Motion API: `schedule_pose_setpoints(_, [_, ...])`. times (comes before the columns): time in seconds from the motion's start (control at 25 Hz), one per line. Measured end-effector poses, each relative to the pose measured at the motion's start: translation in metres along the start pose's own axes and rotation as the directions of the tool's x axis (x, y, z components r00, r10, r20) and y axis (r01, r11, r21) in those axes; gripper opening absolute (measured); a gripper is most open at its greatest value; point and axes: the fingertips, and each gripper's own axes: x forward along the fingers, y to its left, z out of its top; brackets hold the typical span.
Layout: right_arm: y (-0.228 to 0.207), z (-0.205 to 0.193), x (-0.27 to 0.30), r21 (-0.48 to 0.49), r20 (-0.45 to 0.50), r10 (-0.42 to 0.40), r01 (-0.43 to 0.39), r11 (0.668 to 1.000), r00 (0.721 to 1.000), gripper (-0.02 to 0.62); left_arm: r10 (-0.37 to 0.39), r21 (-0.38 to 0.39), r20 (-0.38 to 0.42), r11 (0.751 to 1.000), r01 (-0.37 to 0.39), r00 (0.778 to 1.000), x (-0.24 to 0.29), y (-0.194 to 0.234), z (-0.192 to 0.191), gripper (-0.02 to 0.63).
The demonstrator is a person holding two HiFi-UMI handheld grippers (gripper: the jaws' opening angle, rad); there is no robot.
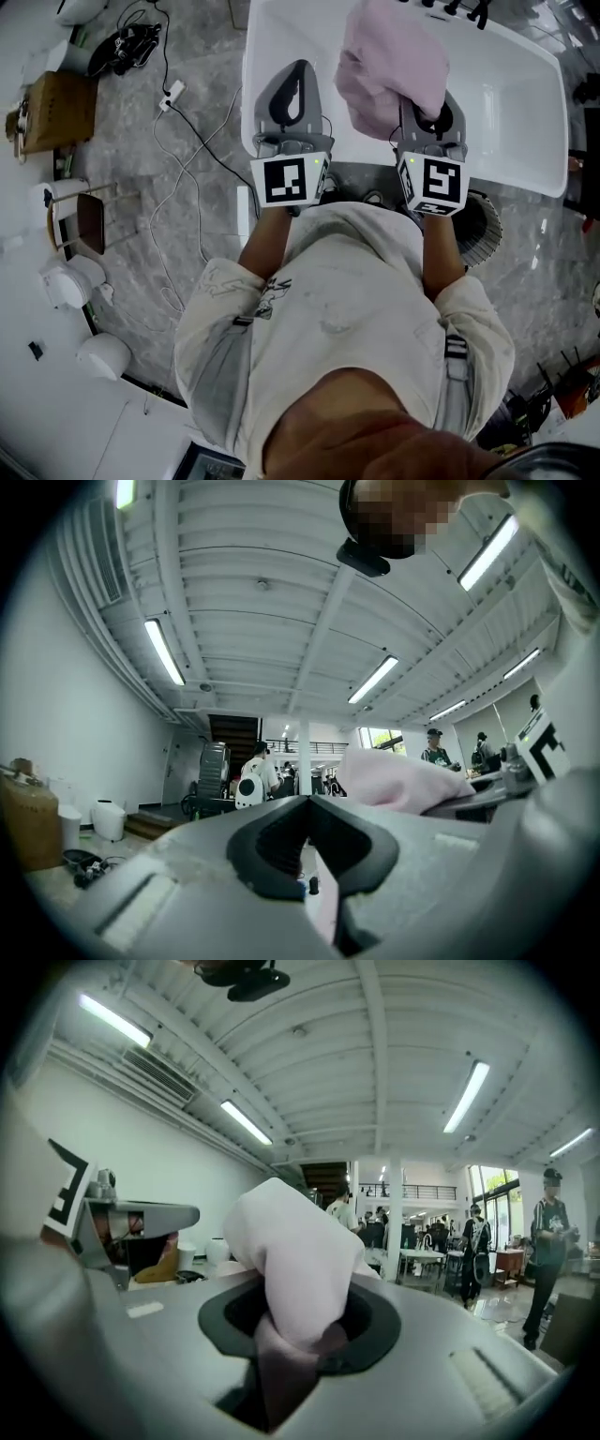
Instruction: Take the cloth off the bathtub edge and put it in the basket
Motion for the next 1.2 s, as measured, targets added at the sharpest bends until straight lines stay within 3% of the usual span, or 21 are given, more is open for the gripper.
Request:
schedule_pose_setpoints(0.28, [-0.010, 0.060, -0.018, -0.045, 0.175, -0.088, 0.097, 0.994, 0.981, 0.117, -0.026, 0.033, 0.004, 0.999, 0.026, 1.000, 0.002, 0.001, 0.016, 0.002])
schedule_pose_setpoints(0.48, [-0.013, 0.064, -0.021, -0.035, 0.177, -0.116, 0.124, 0.992, 0.977, 0.117, -0.049, 0.024, 0.012, 0.999, 0.049, 0.999, 0.007, -0.002, 0.021, 0.002])
schedule_pose_setpoints(0.8, [-0.037, 0.056, -0.038, -0.032, 0.145, -0.213, 0.220, 0.975, 0.966, 0.117, -0.144, -0.006, 0.011, 0.989, 0.144, 0.989, 0.025, -0.027, 0.016, 0.002])
schedule_pose_setpoints(0.96, [-0.055, 0.051, -0.059, -0.039, 0.126, -0.308, 0.315, 0.948, 0.943, 0.117, -0.245, -0.033, 0.014, 0.969, 0.245, 0.969, 0.034, -0.058, 0.011, 0.002])
schedule_pose_setpoints(1.2, [-0.085, 0.040, -0.102, -0.048, 0.092, -0.467, 0.472, 0.880, 0.880, 0.117, -0.398, -0.086, 0.013, 0.914, 0.397, 0.917, 0.044, -0.112, 0.002, 0.002])
